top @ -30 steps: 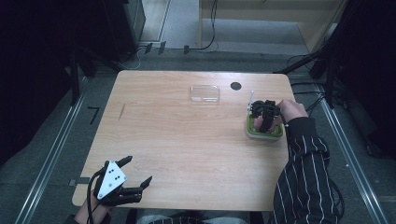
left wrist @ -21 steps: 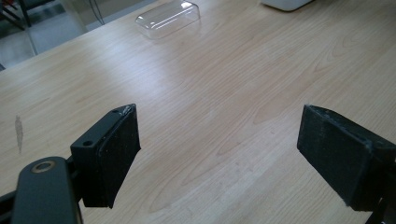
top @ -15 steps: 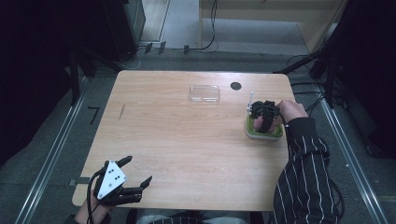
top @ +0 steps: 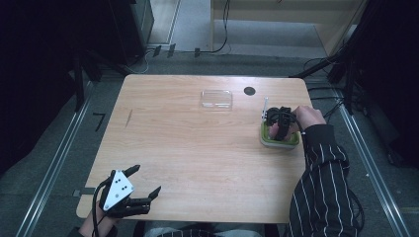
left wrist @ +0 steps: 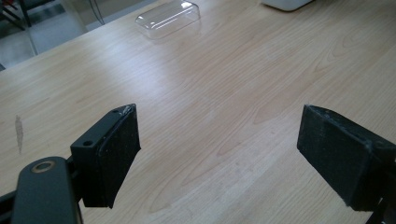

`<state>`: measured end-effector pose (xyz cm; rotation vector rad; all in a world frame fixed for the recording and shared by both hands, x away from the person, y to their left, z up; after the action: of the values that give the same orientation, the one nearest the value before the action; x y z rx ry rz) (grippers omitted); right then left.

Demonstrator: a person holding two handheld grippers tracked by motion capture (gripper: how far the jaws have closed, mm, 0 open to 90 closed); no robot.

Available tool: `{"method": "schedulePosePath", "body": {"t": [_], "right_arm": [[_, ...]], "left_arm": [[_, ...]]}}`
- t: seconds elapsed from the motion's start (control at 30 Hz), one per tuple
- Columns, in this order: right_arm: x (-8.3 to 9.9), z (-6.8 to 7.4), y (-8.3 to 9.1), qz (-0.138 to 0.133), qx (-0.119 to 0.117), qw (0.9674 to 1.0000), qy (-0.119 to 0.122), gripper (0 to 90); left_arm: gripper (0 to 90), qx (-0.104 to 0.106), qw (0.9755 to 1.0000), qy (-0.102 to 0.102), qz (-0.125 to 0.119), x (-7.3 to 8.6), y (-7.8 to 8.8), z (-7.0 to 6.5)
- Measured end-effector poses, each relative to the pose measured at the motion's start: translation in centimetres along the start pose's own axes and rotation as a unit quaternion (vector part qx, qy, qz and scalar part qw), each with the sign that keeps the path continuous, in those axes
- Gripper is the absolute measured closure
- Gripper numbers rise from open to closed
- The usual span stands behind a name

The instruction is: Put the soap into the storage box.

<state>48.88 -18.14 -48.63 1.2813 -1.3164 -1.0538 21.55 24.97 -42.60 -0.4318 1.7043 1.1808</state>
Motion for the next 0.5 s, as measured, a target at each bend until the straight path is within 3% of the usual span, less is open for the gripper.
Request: {"method": "schedulePosePath", "body": {"t": [0.5], "right_arm": [[-0.18,0.02,0.00,0.014,-0.005,0.9999,0.004,37.1]], "left_arm": [[14.0,-0.001,1.0000,0.003,0.000,0.01,-0.14,0.19]]}}
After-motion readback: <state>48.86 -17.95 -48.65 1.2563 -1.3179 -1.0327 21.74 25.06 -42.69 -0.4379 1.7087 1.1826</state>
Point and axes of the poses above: each handheld gripper's, and its own axes: y roughly backward along the jaws, x roughly out of its underside, z roughly to its left, the point moved 4 cm from there along -y, roughly forward along the jaws, and after that the axes turned 15 degrees about y, right-handed, at the moved point
